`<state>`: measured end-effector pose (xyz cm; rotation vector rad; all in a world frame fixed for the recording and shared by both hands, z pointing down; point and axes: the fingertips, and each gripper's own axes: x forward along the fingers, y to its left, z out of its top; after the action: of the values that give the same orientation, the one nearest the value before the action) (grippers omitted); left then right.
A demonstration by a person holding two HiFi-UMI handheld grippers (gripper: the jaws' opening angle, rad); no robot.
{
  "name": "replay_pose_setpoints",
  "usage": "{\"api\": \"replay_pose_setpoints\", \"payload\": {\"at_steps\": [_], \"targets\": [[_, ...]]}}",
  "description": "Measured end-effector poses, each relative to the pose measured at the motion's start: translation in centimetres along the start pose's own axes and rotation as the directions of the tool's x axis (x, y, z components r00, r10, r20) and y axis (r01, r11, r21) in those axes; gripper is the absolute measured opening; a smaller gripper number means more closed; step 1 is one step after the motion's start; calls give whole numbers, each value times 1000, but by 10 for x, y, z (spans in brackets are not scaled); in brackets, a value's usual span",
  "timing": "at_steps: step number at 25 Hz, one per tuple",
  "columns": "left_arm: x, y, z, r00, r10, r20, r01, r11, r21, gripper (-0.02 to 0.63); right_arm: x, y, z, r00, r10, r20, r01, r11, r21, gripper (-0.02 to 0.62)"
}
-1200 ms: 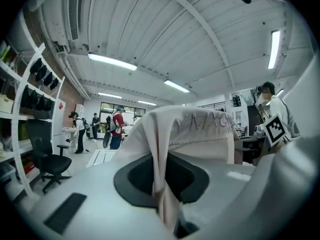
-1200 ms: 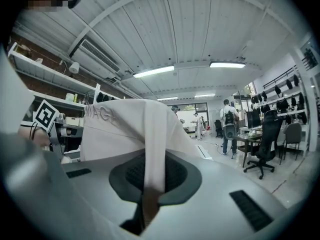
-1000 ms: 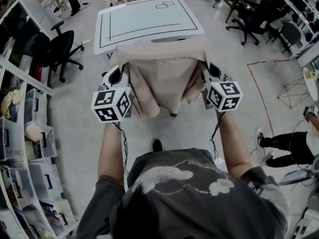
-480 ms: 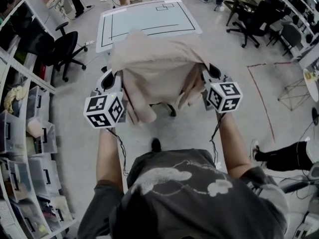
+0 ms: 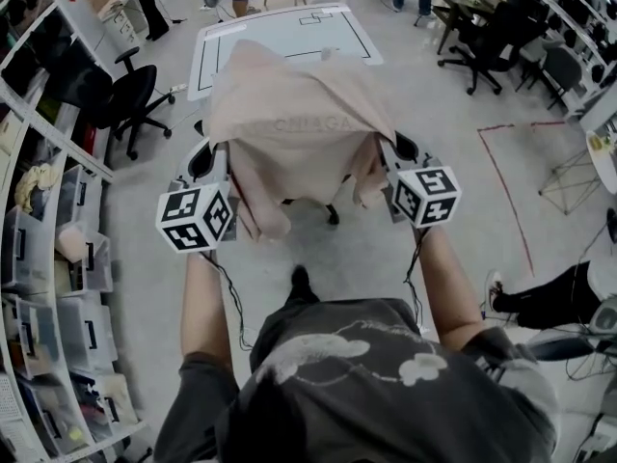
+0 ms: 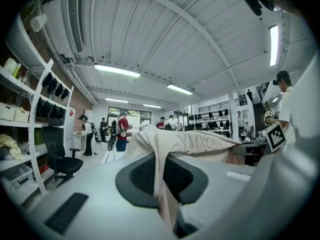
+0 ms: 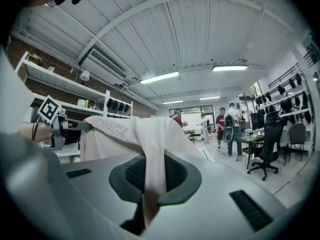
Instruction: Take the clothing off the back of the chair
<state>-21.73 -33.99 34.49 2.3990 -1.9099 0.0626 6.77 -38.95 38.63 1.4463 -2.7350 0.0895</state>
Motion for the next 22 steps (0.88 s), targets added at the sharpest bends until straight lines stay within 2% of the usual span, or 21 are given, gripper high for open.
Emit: {"api": "replay_pose_setpoints", "payload": {"at_steps": [3, 9, 19, 22], "targets": [[-17, -10, 4, 1000, 11, 7, -11, 1000, 4, 5, -20, 8, -2, 1000, 24, -2, -24, 999, -20, -3], [-50, -31, 0, 999, 34, 17, -33, 999, -30, 5, -54, 18, -10, 999, 51, -2, -51, 999, 9, -3], [-110, -68, -31, 998, 49, -31, -51, 997, -55, 5, -105, 28, -34, 996, 85, -18, -84, 993, 84, -3], [-125, -73, -45, 998, 31, -50, -36, 995, -94, 5, -115, 34, -40, 997, 77, -22, -75, 993, 96, -3]]}}
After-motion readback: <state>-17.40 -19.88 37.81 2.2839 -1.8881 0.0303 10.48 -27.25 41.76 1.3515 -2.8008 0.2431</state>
